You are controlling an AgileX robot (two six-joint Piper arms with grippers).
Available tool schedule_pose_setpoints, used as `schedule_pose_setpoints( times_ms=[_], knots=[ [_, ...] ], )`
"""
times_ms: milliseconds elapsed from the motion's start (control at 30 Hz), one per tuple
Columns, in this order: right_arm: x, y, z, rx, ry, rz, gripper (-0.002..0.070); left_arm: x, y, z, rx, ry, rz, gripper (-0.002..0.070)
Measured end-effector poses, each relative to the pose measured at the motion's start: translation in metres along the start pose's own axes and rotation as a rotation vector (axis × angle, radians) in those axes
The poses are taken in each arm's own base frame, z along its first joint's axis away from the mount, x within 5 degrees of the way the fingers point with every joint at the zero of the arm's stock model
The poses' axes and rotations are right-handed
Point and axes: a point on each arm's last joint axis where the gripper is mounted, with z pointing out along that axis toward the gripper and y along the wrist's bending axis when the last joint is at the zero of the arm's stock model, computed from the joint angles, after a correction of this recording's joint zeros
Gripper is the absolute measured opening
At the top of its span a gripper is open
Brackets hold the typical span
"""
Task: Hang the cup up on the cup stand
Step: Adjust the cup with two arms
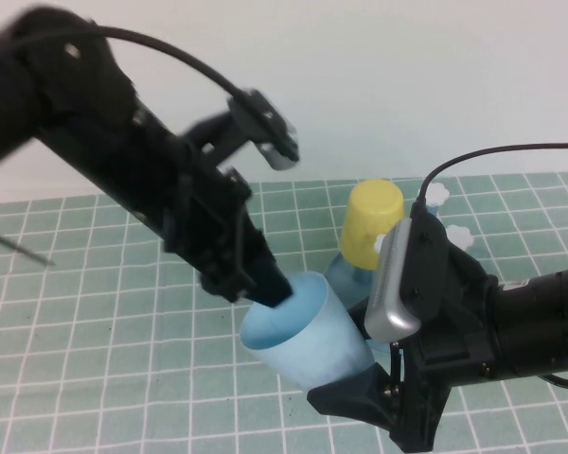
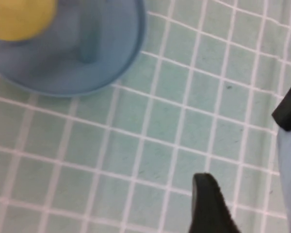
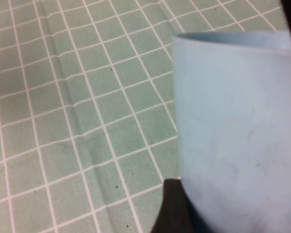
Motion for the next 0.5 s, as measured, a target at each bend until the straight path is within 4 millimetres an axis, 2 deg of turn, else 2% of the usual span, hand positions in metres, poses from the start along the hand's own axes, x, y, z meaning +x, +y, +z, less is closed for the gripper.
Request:
schedule_pose_setpoints(
  times_ms=[100, 267, 367, 500],
  knots=[
    [0.0, 0.0, 0.0, 0.002, 0.0, 0.002, 0.0544, 0.002, -0.011, -0.018, -0.065, -0.006, 0.036, 0.0351],
    [0.0, -0.001, 0.0, 0.007, 0.0, 0.002, 0.0544, -0.003, -0.045, -0.04, -0.081, -0.071, 0.145, 0.0344],
    [0.0, -0.001, 0.0, 0.012, -0.002, 0.005, 0.0544, -0.003, -0.058, -0.04, -0.084, -0.06, 0.191, 0.0344],
    [0.0, -0.002, 0.0, 0.027, -0.004, 0.009, 0.0544, 0.002, -0.067, -0.025, -0.036, -0.02, 0.205, 0.0344]
  ],
)
